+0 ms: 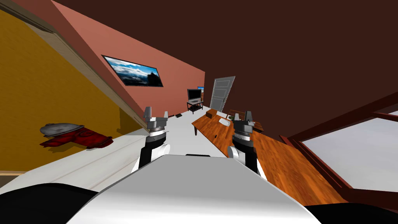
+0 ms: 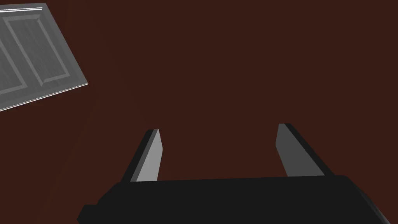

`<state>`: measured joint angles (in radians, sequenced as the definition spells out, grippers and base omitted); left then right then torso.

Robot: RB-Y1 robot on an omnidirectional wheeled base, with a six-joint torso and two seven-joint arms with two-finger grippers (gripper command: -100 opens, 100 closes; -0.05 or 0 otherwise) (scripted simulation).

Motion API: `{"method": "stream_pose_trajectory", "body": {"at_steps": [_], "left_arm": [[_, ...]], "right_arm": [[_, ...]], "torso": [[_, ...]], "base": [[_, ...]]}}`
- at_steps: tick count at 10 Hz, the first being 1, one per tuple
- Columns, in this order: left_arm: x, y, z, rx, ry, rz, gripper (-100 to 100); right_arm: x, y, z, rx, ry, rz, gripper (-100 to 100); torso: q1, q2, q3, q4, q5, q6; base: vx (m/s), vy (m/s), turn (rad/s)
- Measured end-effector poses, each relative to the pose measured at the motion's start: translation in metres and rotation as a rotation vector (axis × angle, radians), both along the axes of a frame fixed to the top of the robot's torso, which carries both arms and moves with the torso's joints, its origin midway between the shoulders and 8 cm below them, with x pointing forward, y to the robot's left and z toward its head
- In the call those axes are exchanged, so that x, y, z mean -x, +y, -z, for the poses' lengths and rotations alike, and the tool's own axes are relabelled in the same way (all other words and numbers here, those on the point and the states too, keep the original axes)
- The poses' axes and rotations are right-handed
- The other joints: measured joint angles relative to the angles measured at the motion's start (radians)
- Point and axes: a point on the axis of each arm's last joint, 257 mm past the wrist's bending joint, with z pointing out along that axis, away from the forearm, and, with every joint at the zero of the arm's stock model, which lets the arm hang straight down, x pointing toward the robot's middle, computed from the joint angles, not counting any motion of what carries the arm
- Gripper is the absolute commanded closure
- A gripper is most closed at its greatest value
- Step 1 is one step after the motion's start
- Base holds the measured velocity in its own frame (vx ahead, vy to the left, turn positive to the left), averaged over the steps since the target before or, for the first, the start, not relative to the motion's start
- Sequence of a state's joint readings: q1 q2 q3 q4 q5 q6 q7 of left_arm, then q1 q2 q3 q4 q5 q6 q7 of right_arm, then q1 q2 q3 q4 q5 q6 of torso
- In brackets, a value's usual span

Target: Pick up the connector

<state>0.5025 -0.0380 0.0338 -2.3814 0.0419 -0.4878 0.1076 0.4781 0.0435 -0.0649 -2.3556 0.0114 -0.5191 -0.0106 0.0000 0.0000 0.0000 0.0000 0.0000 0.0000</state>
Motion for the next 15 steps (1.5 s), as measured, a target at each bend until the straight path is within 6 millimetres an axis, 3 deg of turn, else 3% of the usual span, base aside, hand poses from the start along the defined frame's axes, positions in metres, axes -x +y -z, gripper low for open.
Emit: {"method": "stream_pose_trajectory", "body": {"at_steps": [3,7,15], "left_arm": [[0.000,0.000,0.000,0.000,0.000,0.000,0],[0.000,0.000,0.000,0.000,0.000,0.000,0],[0.000,0.000,0.000,0.000,0.000,0.000,0]], "right_arm": [[-0.013,0.005,0.012,0.028,0.043,-0.050,-100],[-0.047,-0.005,0.045,-0.005,0.146,-0.126,-100],[-0.099,-0.046,0.140,-0.245,0.356,-0.208,-100]], "torso": [[-0.001,0.000,0.000,0.000,0.000,0.000],[-0.001,-0.001,-0.001,0.000,0.000,0.000],[-0.001,-0.001,-0.001,0.000,0.000,0.000]], "base": [[0.003,-0.006,0.022],[0.008,-0.011,0.037],[0.007,-0.011,0.032]]}}
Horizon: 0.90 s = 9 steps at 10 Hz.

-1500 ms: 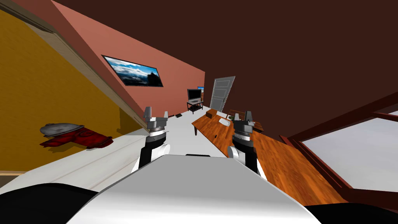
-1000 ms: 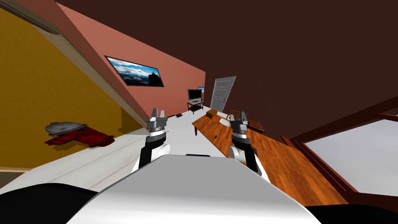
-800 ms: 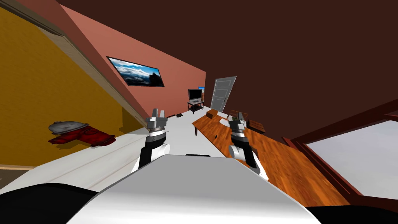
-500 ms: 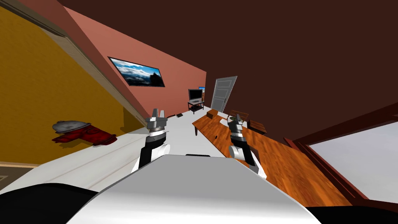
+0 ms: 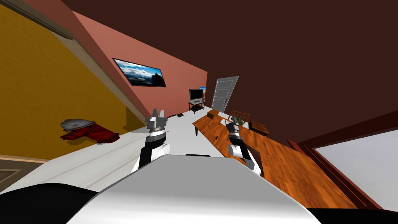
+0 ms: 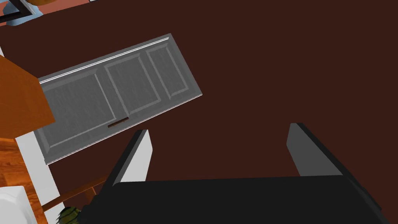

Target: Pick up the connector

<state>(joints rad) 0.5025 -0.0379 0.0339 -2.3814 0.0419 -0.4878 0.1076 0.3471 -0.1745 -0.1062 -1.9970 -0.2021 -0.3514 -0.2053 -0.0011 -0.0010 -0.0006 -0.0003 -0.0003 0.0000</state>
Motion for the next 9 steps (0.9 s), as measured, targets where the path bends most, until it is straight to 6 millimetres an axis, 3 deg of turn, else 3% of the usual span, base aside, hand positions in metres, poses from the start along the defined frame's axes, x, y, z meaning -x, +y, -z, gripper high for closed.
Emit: {"method": "stream_pose_trajectory", "body": {"at_steps": [9], "left_arm": [[0.000,0.000,0.000,0.000,0.000,0.000,0]], "right_arm": [[-0.039,-0.034,0.106,-0.311,0.216,-0.010,-100]], "torso": [[0.000,0.000,0.000,0.000,0.000,0.000]], "base": [[0.006,-0.010,0.032]]}}
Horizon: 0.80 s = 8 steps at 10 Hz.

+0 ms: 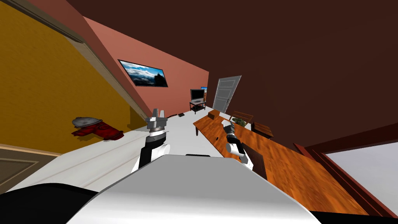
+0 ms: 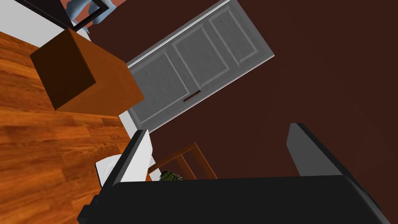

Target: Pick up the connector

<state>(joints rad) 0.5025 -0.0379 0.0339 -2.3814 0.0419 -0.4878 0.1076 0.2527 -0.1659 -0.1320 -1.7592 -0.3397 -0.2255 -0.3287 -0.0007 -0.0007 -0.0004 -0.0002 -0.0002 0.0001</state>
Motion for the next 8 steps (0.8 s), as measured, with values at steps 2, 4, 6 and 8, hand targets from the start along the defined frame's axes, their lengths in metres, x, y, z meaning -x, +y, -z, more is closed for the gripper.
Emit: {"method": "stream_pose_trajectory", "body": {"at_steps": [2,4,6,8], "left_arm": [[0.000,0.000,0.000,0.000,0.000,0.000,0],[0.000,0.000,0.000,0.000,0.000,0.000,0],[0.000,0.000,0.000,0.000,0.000,0.000,0],[0.000,0.000,0.000,0.000,0.000,0.000,0]], "right_arm": [[-0.006,-0.010,0.024,-0.066,0.044,0.003,-100],[-0.013,-0.013,0.046,-0.137,0.089,0.008,-100],[-0.013,-0.016,0.078,-0.208,0.141,0.016,-100],[-0.016,-0.021,0.106,-0.301,0.194,0.025,-100]], "torso": [[0.000,0.000,0.000,0.000,0.000,0.000],[0.000,0.000,0.000,0.000,0.000,0.000],[0.000,0.000,0.000,0.000,0.000,0.000],[0.000,0.000,0.000,0.000,0.000,0.000]], "base": [[0.006,-0.008,0.030],[0.006,-0.010,0.030],[0.006,-0.012,0.051],[0.007,-0.013,0.029]]}}
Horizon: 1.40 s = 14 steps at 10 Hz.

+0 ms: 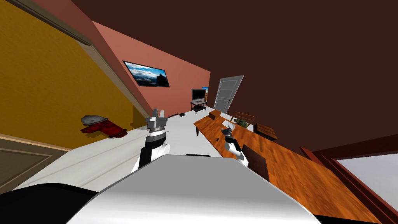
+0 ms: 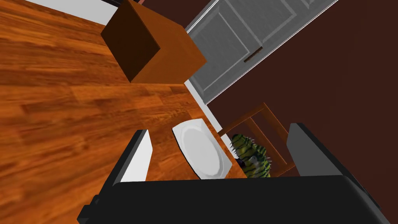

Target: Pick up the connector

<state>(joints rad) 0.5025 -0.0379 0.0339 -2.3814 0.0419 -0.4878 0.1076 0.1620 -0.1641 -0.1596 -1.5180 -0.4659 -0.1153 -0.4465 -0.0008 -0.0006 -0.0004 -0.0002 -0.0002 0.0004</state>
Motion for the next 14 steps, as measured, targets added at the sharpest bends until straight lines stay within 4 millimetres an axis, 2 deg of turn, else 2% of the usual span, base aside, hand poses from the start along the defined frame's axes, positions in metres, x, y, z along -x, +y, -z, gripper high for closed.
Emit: {"method": "stream_pose_trajectory", "body": {"at_steps": [2,5,8,14], "left_arm": [[0.000,0.000,0.000,0.000,0.000,0.000,0],[0.000,0.000,0.000,0.000,0.000,0.000,0],[0.000,0.000,0.000,0.000,0.000,0.000,0],[0.000,0.000,0.000,0.000,0.000,0.000,0]], "right_arm": [[0.004,-0.001,0.026,-0.072,0.047,0.010,-100],[0.000,-0.004,0.057,-0.180,0.104,0.027,-100],[0.007,-0.005,0.093,-0.277,0.170,0.048,-100],[0.017,-0.003,0.150,-0.448,0.277,0.095,-100]], "torso": [[0.000,0.000,0.000,0.000,0.000,0.000],[0.000,0.000,0.000,0.000,0.000,0.000],[0.000,0.000,0.000,0.000,0.000,0.000],[0.000,0.000,0.000,0.000,0.000,0.000]], "base": [[0.005,-0.010,0.030],[0.004,-0.009,0.026],[0.006,-0.010,0.033],[0.004,-0.007,0.029]]}}
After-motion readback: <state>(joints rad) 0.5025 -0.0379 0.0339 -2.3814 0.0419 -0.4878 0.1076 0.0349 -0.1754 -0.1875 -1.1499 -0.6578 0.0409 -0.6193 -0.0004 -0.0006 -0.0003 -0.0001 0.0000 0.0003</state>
